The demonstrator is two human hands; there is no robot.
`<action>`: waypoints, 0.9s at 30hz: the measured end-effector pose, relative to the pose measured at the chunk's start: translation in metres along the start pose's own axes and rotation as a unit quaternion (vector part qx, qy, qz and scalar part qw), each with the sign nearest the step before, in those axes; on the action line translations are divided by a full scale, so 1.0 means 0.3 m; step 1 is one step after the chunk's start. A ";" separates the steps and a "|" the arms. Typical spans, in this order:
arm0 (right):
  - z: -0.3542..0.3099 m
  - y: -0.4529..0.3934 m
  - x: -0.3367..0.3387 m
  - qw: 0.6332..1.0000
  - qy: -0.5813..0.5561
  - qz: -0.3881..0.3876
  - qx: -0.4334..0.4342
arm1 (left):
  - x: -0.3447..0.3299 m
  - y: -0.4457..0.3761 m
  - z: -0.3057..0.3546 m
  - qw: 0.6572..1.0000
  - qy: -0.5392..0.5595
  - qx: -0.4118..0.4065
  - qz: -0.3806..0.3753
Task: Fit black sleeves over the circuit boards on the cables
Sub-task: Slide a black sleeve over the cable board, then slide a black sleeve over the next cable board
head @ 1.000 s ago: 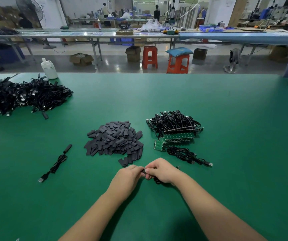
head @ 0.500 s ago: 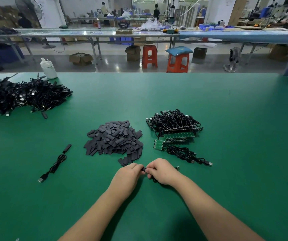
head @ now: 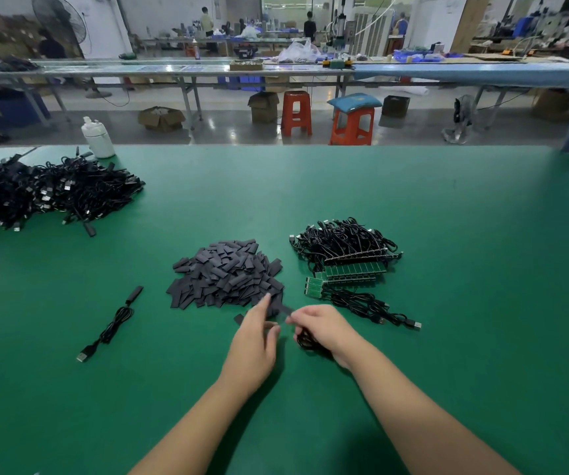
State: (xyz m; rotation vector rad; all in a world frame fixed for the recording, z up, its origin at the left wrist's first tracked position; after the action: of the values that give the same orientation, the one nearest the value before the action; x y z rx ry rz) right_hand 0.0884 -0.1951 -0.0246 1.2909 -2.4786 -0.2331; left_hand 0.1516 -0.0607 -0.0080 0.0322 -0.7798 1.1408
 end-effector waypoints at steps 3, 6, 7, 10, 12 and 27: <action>-0.026 -0.003 -0.009 0.958 -0.276 0.001 -0.076 | -0.076 0.036 -0.039 0.946 0.217 0.229 -0.070; -0.056 -0.007 -0.030 0.924 -0.373 0.002 -0.089 | -0.114 0.069 0.008 0.917 0.288 0.254 -0.104; -0.063 -0.009 -0.041 0.924 -0.374 0.000 -0.084 | -0.103 0.068 0.003 0.918 0.286 0.261 -0.081; -0.075 -0.021 -0.033 0.981 -0.193 0.033 -0.015 | -0.053 0.046 -0.029 0.939 0.224 0.258 -0.045; -0.097 -0.054 0.027 0.983 0.109 0.114 0.095 | 0.014 0.012 -0.063 0.961 0.148 0.232 -0.026; -0.085 -0.144 0.134 0.823 0.500 0.171 0.209 | 0.682 -0.120 -0.591 0.872 -0.440 0.207 0.060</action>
State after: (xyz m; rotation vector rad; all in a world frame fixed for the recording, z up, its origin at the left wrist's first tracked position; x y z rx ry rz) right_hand 0.1093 -0.2525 -0.0049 0.7280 -1.7659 0.8980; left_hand 0.3153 0.1581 -0.0098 0.9338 -1.3288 1.3982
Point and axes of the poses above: each hand's wrist, its own y-axis away from the middle knuckle, its own x-axis out of the back of the hand, z = x × y, the point moved 9 cm from there along -y, towards the middle knuckle, and after that the axes turned 12 degrees about z, right-handed, at the moved point
